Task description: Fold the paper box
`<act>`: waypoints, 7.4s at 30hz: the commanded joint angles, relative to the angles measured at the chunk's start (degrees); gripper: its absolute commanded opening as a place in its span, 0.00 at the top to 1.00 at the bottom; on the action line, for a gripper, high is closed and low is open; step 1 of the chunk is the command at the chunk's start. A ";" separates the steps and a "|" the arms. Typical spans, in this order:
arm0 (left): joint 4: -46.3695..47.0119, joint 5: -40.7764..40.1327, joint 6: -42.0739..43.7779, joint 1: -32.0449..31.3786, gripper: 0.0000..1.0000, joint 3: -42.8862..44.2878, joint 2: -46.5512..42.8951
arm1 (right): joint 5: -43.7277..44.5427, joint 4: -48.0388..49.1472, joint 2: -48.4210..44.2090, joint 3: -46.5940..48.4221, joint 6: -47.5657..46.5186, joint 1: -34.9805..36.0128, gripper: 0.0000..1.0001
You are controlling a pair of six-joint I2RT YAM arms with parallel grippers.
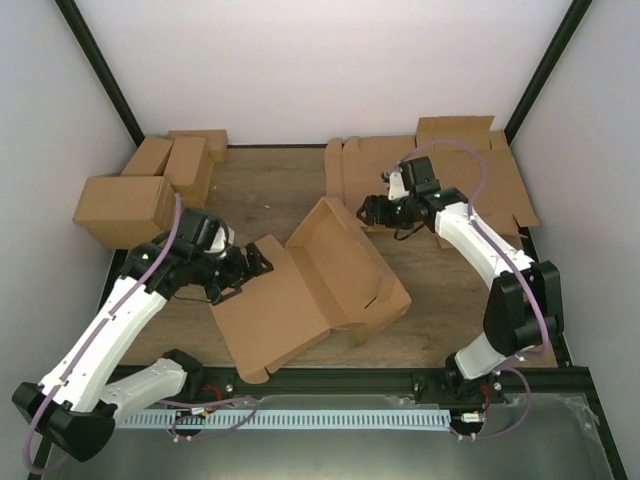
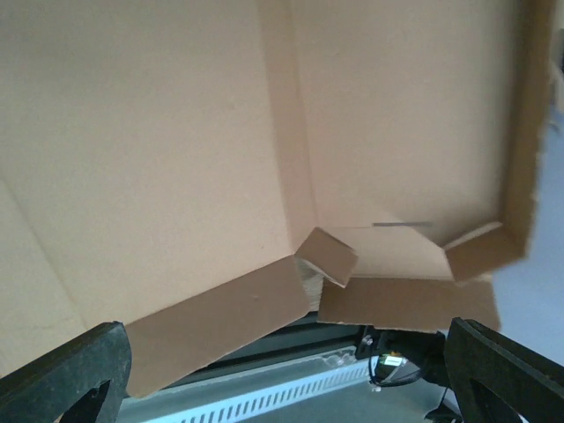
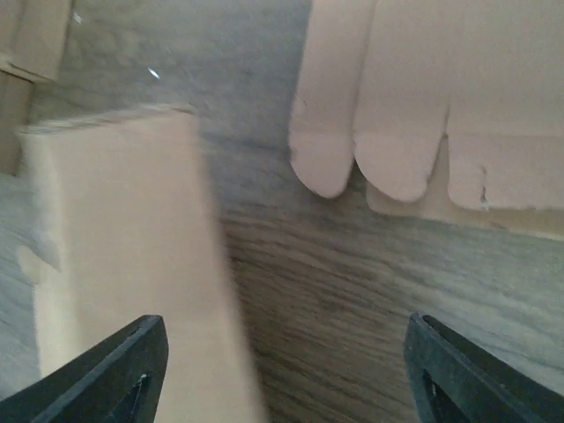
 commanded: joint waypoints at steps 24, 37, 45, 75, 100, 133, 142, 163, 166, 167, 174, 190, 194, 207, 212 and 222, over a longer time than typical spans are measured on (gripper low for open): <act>8.29 0.32 7.14 9.83 0.00 -8.84 1.96 | 24.20 -8.04 -4.18 4.49 -12.84 18.93 0.21; 6.46 -1.86 12.21 9.91 0.00 -3.55 6.91 | 43.97 -8.55 2.16 7.59 -14.88 25.95 0.51; 4.85 -3.23 13.53 10.24 0.00 -1.12 7.14 | 46.50 -8.15 5.34 7.90 -16.45 25.13 0.81; 16.85 14.30 9.44 11.16 0.00 12.46 8.44 | 26.15 3.60 -20.92 -19.59 31.14 1.10 0.99; 38.80 18.43 -8.51 10.18 0.02 -33.42 -5.79 | 13.05 -10.83 -19.46 -9.11 -2.34 7.44 0.10; 27.62 9.36 12.06 9.82 0.10 -13.37 15.77 | 21.36 -17.07 23.45 25.70 -29.53 5.71 0.45; 21.69 4.99 17.12 9.99 0.09 0.07 19.36 | 19.56 -11.71 9.85 3.70 -23.50 5.89 0.59; 16.28 1.41 21.61 10.16 0.08 -6.13 14.69 | 16.21 -8.06 9.58 -9.10 -11.82 19.66 0.60; 15.06 0.51 22.00 10.18 0.08 -5.89 13.91 | 16.29 -5.73 10.40 -9.77 -10.18 19.69 0.62; 14.58 0.31 22.04 10.21 0.08 -5.79 13.69 | 16.79 -4.94 10.18 -9.87 -9.51 19.69 0.66; 10.69 -1.49 21.94 10.22 0.05 -2.92 11.13 | 21.52 3.92 1.16 -14.40 -7.14 19.77 0.88; 14.87 14.51 16.38 21.89 0.00 -4.25 8.43 | 39.79 16.72 -17.11 -29.36 -0.56 19.71 0.99; 23.65 25.43 10.39 29.70 0.02 -10.90 5.57 | 41.15 14.59 -15.80 -29.81 3.30 17.64 0.99; 43.80 23.90 0.27 30.13 0.14 -28.96 3.18 | 28.41 15.79 -16.35 -30.16 6.43 10.05 0.99; 43.18 25.16 4.36 30.11 0.19 -24.60 8.05 | 22.84 14.06 -16.65 -27.84 7.79 8.78 0.99; 60.11 30.82 -9.81 30.12 0.42 -24.63 11.97 | 12.44 8.10 -17.18 -21.88 7.99 3.11 0.99</act>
